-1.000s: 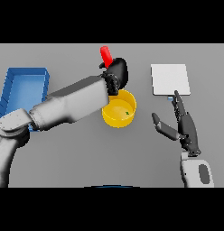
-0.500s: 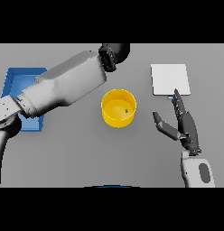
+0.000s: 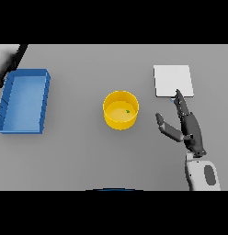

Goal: Pick up the red beaker and tilt it to pour out 1 green nut into yellow bowl. Pick up the yellow bowl and place it on the metallic measuring scale.

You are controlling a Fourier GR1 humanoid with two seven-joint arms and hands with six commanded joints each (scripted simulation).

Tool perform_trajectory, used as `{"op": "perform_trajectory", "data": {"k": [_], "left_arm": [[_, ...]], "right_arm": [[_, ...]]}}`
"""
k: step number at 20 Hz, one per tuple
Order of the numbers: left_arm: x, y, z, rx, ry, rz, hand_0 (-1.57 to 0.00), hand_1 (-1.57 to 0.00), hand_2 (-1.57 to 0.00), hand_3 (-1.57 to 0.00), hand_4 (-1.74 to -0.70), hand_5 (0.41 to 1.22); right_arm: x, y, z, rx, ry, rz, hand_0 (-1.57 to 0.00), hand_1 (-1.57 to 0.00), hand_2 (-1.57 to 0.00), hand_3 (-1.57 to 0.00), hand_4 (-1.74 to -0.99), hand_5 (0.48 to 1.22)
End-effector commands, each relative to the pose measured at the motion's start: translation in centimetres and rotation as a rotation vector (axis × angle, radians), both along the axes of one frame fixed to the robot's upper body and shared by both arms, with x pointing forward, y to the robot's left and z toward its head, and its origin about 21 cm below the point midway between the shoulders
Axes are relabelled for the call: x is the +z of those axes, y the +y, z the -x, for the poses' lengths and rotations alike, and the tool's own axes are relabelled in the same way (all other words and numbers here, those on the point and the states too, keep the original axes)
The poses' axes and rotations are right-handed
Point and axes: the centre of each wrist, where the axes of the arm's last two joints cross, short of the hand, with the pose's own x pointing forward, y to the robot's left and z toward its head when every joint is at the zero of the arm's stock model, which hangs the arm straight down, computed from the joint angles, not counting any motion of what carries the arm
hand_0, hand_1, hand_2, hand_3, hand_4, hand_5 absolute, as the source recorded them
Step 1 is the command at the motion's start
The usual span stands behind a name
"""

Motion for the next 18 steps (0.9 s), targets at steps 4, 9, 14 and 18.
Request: {"op": "perform_trajectory", "data": {"k": [4,9,14,18], "left_arm": [[-1.1,7.4,-1.2,0.141,0.006,0.380,-1.57,-1.56,-1.56,-1.39,-1.70,1.220],[-4.6,14.3,-1.2,0.324,-0.046,0.680,-1.57,-1.57,-1.57,-1.41,-1.73,1.221],[-11.6,18.8,-0.4,0.545,-0.002,0.875,-1.57,-1.57,-1.57,-1.50,-1.74,1.221],[-16.7,20.6,0.8,0.654,0.019,1.021,-1.57,-1.57,-1.57,-1.45,-1.74,1.221]], "right_arm": [[0.1,-0.1,-0.5,0.018,-0.020,0.029,0.00,0.00,0.00,0.00,-1.307,0.651],[0.0,0.6,-0.6,0.030,-0.029,0.025,0.00,0.00,0.00,0.00,-1.286,0.649],[-0.3,0.9,-0.7,0.035,-0.013,0.013,0.00,0.00,0.00,0.00,-1.285,0.663],[-0.3,0.5,-0.7,0.039,-0.013,0.030,0.00,0.00,0.00,0.00,-1.303,0.682]]}}
